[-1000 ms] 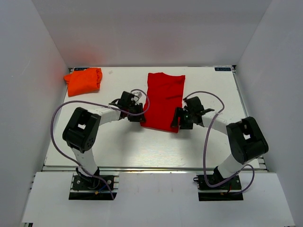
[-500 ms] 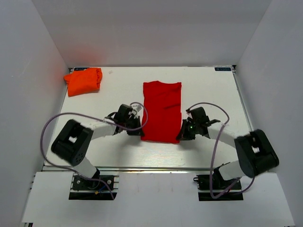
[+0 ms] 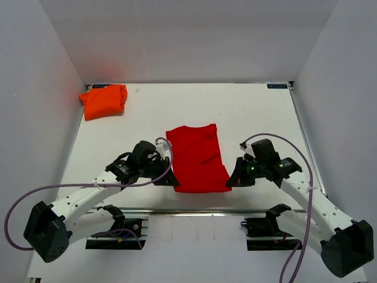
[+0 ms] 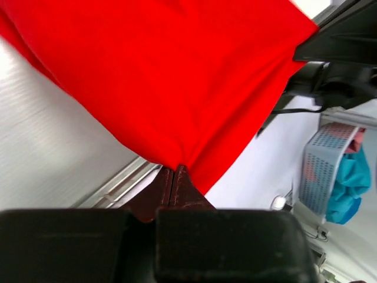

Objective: Fold and stack the t-shirts

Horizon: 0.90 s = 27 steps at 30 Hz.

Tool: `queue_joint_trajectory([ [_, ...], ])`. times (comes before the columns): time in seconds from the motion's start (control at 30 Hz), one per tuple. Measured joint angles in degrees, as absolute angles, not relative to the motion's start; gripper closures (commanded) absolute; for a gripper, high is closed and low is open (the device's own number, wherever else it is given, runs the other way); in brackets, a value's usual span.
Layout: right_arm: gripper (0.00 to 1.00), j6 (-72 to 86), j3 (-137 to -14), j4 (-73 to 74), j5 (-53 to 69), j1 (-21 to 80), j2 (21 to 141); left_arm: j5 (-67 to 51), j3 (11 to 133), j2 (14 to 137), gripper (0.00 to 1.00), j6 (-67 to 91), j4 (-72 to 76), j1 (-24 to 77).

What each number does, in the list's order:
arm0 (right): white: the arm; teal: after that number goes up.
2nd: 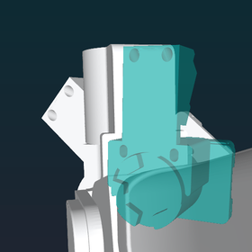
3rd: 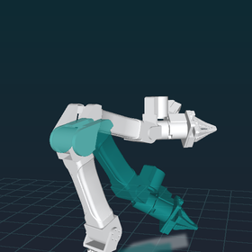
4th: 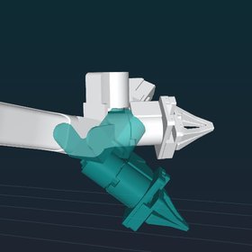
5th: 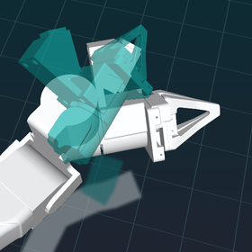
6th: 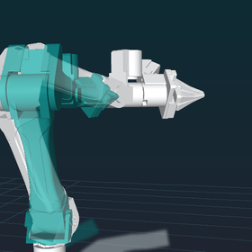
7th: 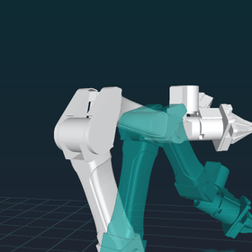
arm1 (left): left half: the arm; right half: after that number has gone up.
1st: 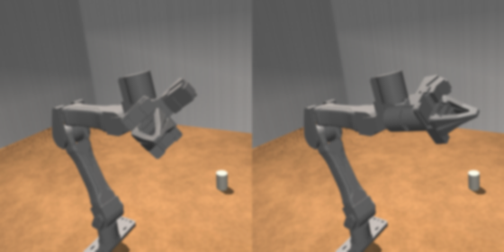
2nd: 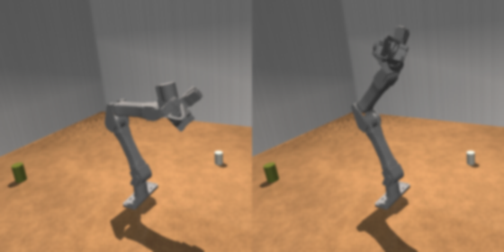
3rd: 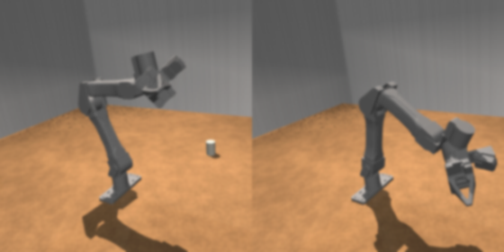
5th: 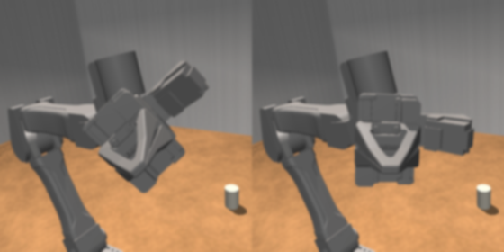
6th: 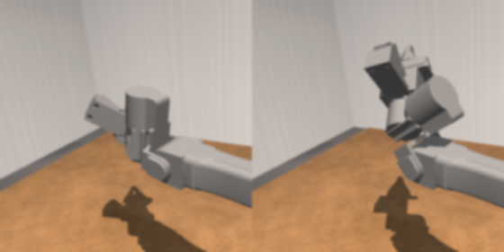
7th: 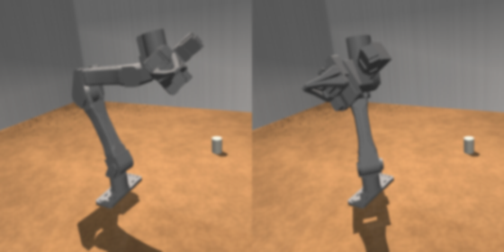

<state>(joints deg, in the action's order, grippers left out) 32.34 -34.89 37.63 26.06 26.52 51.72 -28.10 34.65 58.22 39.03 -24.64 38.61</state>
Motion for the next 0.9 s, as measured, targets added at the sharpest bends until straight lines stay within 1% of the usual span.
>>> queue_joint_trajectory([
  [0.2,1.0,29.71,-45.78,41.5,26.48,26.37,56.12,-25.12,40.62,58.72,1.0,40.84,-29.34,38.74],
  [0.43,1.0,27.97,-58.37,42.28,23.64,25.93,66.94,-11.97,51.81,63.2,1.0,44.69,-35.66,37.93],
  [0.67,1.0,27.53,-65.3,40.23,21.28,23.92,77.52,-0.36,63.33,72.66,1.0,46.17,-39.22,36.82],
  [0.9,1.0,26.92,-70.54,38.0,22.26,21.45,86.63,5.02,66.32,79.57,1.0,47.05,-39.86,33.69],
])
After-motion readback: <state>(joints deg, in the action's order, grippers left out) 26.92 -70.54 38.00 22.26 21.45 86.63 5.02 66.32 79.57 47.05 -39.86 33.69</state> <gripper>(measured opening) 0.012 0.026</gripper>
